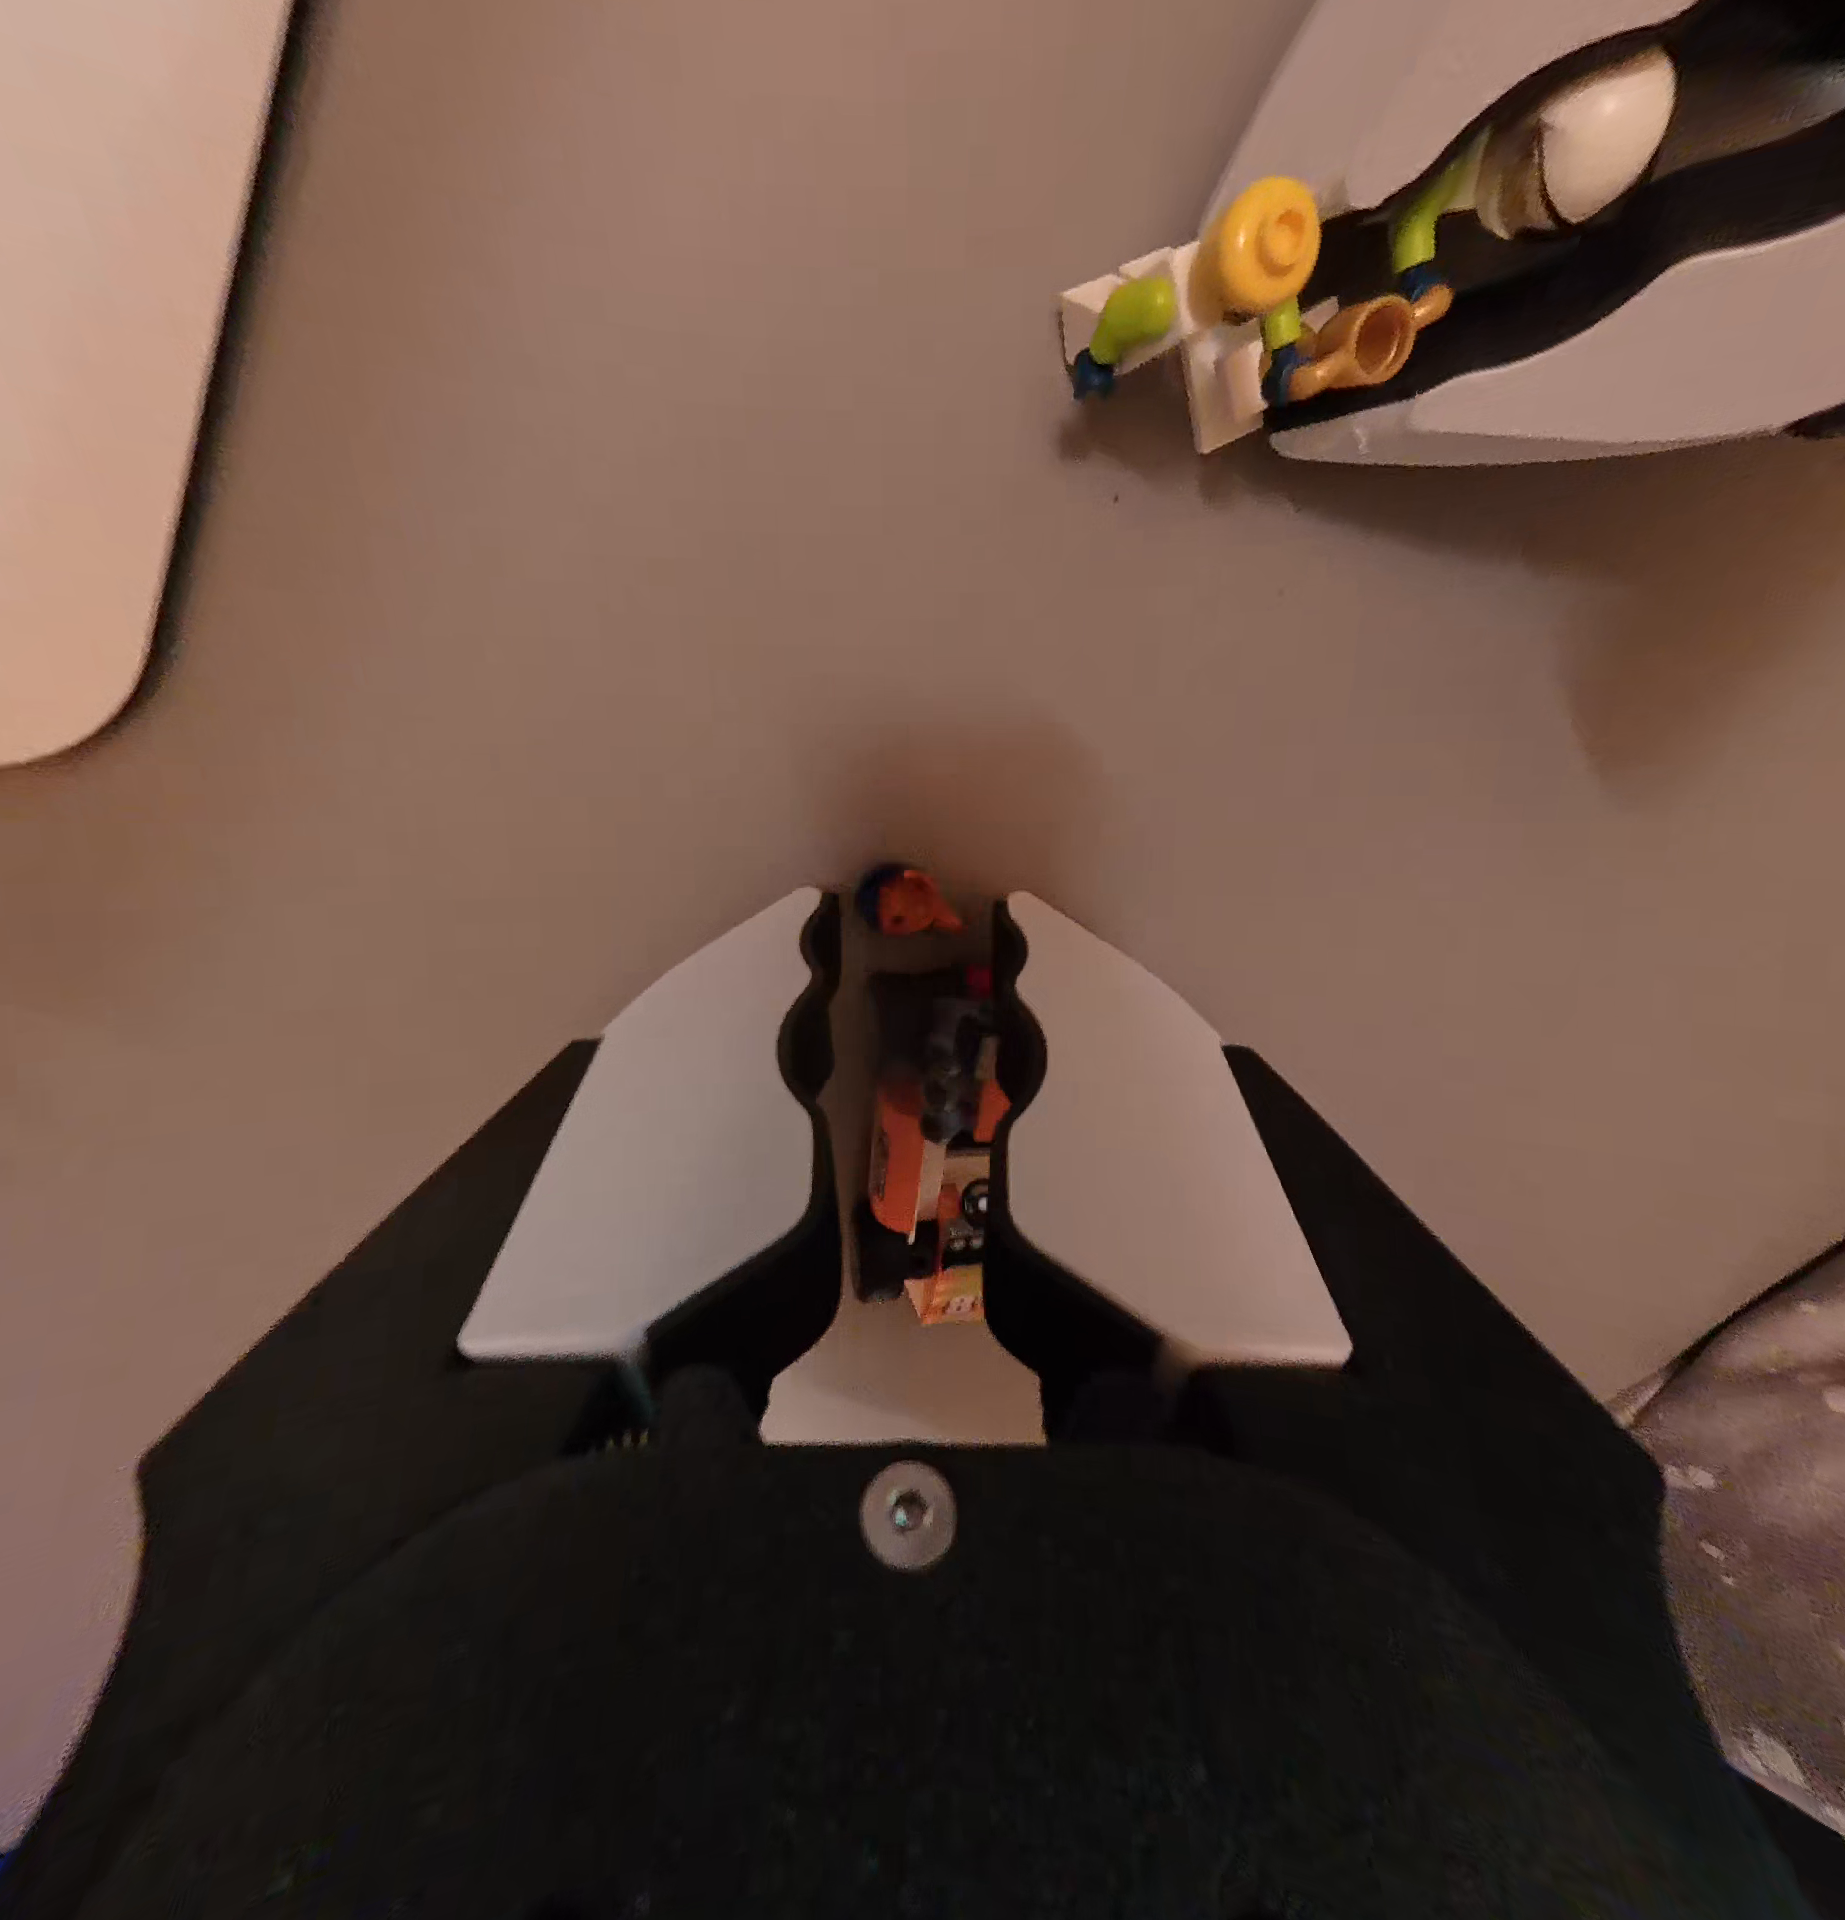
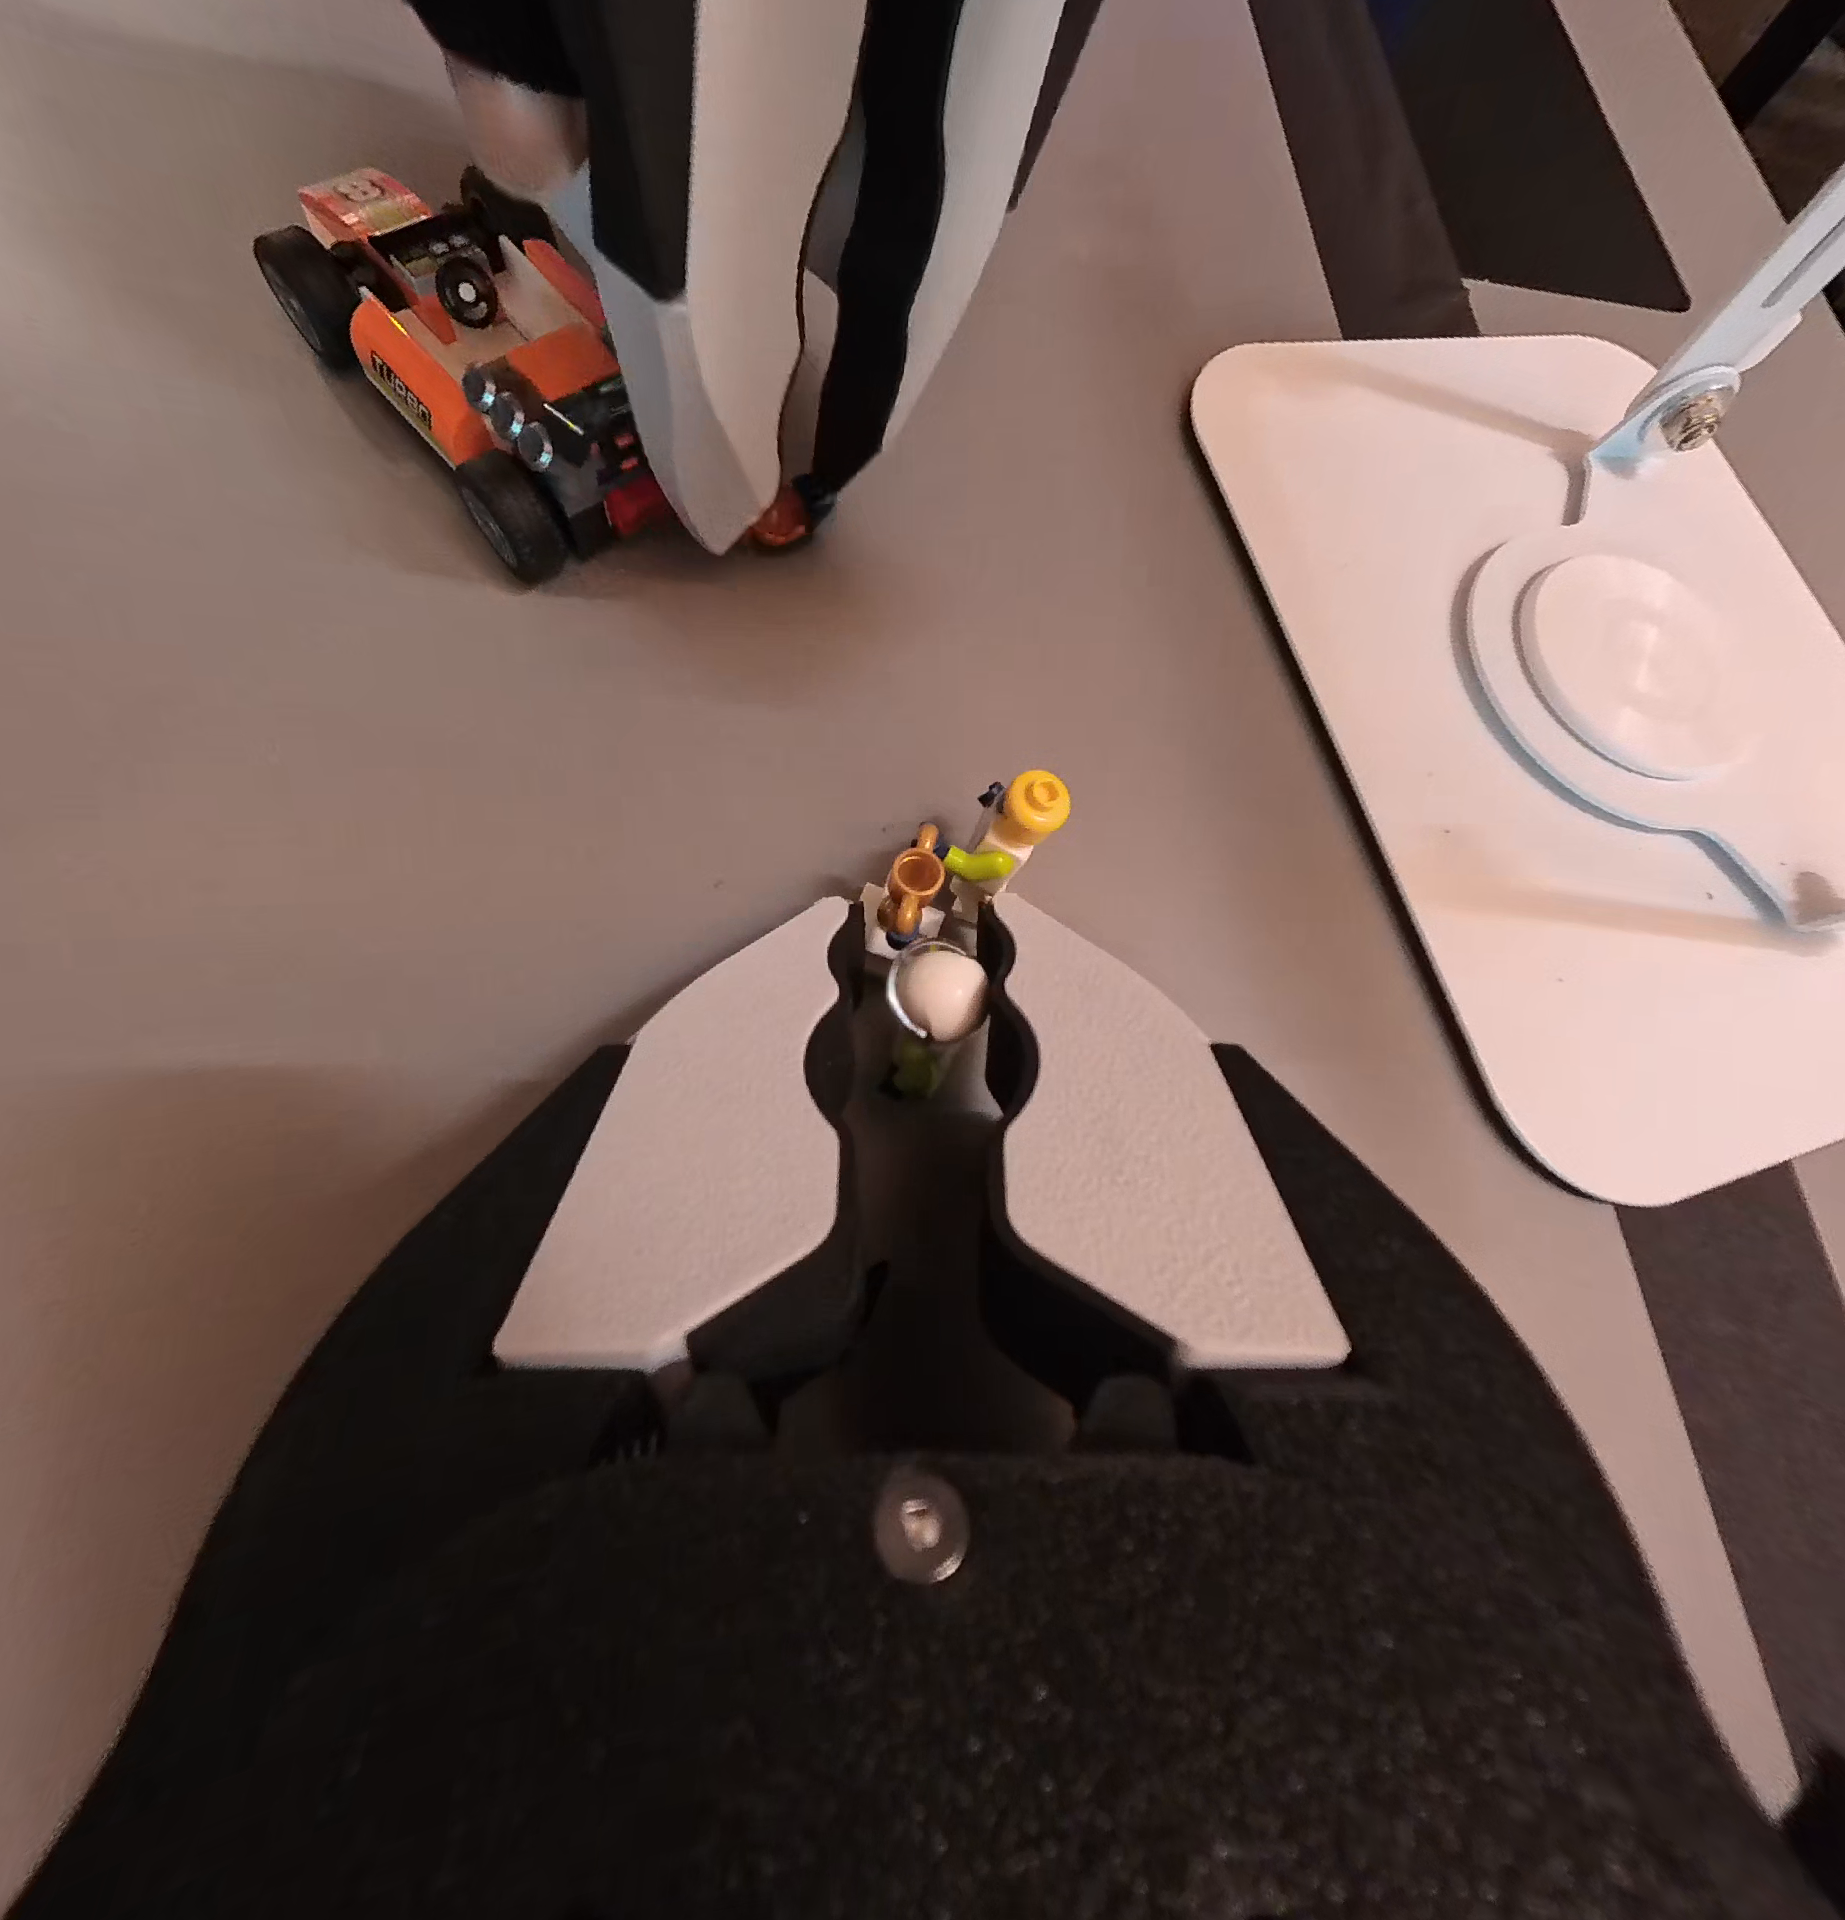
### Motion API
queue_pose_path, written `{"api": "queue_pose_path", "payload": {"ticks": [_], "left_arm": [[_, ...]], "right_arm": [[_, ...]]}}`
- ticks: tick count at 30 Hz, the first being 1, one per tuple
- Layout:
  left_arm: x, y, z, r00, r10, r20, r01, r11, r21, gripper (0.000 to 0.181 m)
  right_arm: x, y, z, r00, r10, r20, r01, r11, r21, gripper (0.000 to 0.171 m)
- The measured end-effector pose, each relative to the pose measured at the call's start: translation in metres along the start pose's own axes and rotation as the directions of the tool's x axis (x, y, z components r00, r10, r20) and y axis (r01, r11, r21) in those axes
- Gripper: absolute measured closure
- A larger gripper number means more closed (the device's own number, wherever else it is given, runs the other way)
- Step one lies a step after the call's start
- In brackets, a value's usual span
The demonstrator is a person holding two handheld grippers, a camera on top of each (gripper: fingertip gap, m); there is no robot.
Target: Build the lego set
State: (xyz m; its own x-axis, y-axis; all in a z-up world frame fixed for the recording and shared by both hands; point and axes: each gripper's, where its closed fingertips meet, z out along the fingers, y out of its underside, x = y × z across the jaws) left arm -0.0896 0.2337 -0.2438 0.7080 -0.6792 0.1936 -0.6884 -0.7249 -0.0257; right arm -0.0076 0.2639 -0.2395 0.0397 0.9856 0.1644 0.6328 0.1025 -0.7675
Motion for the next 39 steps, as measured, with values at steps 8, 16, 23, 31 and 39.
{"api": "queue_pose_path", "payload": {"ticks": [8, 16, 23, 31, 39], "left_arm": [[0.002, -0.017, 0.001, 0.998, 0.060, 0.030, -0.064, 0.991, 0.118, 0.170], [0.037, -0.020, -0.049, 0.996, 0.066, -0.059, -0.033, 0.892, 0.451, 0.170], [0.098, 0.028, -0.050, 0.976, 0.184, -0.116, -0.076, 0.790, 0.608, 0.170], [0.160, 0.080, -0.012, 0.929, 0.350, -0.116, -0.174, 0.694, 0.699, 0.171], [0.171, 0.098, -0.022, 0.881, 0.402, -0.249, -0.058, 0.614, 0.787, 0.171]], "right_arm": [[-0.001, -0.007, -0.012, 0.999, -0.040, 0.011, 0.039, 0.999, 0.037, 0.158], [-0.047, -0.045, -0.055, 0.976, -0.112, 0.188, 0.095, 0.991, 0.098, 0.157], [-0.170, -0.044, -0.052, 0.899, -0.139, 0.415, 0.113, 0.990, 0.086, 0.157], [-0.239, -0.030, -0.028, 0.910, -0.114, 0.398, 0.138, 0.990, -0.031, 0.157], [-0.241, -0.044, -0.023, 0.944, -0.044, 0.327, 0.067, 0.996, -0.061, 0.145]]}}
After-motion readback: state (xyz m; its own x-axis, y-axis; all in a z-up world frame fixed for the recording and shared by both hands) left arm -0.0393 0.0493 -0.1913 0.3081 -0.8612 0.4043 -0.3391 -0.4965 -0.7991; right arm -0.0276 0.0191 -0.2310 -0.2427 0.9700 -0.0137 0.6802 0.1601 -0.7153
